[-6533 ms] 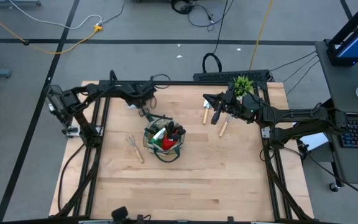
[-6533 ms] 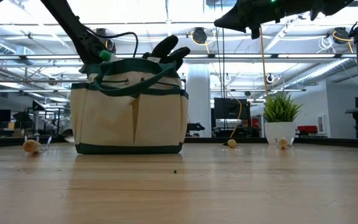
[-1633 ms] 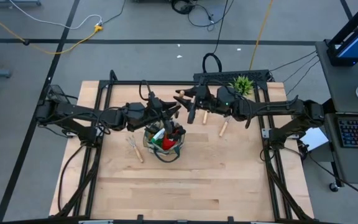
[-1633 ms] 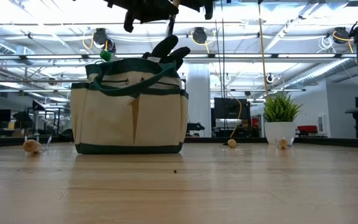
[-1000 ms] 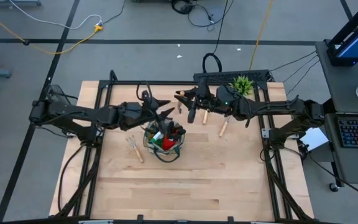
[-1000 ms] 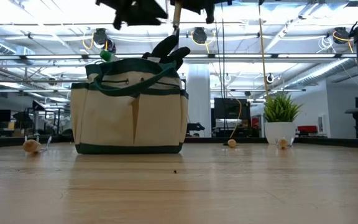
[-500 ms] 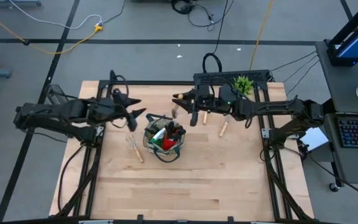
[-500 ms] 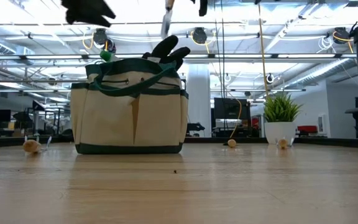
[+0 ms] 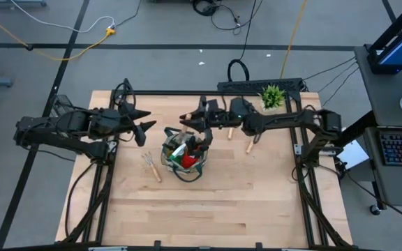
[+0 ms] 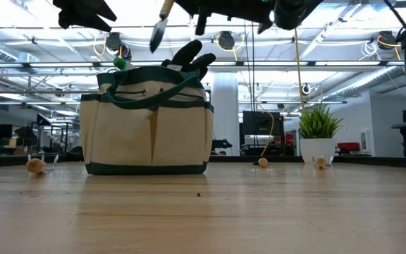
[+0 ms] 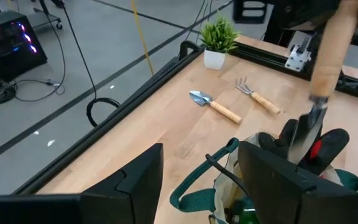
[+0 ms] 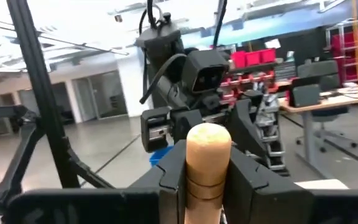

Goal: Pick & Place Garden tools in Gardening bag
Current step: Put the left brown trowel into the brown gardening bag

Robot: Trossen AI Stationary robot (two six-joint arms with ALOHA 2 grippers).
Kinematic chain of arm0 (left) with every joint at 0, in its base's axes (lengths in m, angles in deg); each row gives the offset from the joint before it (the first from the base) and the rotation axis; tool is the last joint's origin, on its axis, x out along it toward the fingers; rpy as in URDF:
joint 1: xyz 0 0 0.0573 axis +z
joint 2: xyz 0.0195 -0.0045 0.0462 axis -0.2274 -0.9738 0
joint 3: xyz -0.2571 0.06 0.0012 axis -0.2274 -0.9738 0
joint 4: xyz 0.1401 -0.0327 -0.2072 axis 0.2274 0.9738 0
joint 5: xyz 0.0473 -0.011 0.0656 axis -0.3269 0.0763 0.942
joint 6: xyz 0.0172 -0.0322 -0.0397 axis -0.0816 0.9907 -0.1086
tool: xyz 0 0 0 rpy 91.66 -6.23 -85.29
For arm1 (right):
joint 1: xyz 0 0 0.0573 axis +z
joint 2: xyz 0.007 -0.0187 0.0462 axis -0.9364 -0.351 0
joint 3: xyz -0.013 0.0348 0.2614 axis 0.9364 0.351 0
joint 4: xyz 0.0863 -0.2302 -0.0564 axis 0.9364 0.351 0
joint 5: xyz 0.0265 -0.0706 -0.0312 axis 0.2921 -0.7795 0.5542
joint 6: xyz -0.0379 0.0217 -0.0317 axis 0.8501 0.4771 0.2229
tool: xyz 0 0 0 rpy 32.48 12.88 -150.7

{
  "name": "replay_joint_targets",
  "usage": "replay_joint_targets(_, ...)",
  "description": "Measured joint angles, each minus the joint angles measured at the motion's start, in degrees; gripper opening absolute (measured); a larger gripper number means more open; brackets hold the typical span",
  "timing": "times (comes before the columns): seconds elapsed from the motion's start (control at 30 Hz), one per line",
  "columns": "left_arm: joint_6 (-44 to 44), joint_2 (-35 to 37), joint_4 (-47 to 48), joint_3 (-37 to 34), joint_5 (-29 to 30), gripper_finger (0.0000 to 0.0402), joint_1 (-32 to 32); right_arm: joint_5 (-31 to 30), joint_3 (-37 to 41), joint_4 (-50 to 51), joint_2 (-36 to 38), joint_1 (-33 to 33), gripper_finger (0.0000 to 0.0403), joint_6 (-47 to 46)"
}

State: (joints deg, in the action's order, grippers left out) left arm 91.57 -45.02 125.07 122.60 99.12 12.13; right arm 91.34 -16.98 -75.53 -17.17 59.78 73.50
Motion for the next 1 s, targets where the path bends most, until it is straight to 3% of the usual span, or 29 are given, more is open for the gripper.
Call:
replay_joint_targets(0.2, 0.0, -0.1, 0.2, 0.0, -0.1, 0.0214, 0.0, 2.8, -3.3, 1.1, -5.6, -0.6, 0.0055, 0.0)
replay_joint_targets(0.7, -0.4, -0.1, 0.2, 0.0, -2.7, 0.0214, 0.0, 3.0, -3.5, 6.4, -5.8, -3.4, 0.0055, 3.5)
replay_joint_targets(1.0, -0.3, -0.1, 0.2, 0.0, -2.5, 0.0214, 0.0, 9.8, -3.5, 10.1, -5.9, -5.7, 0.0055, 7.1)
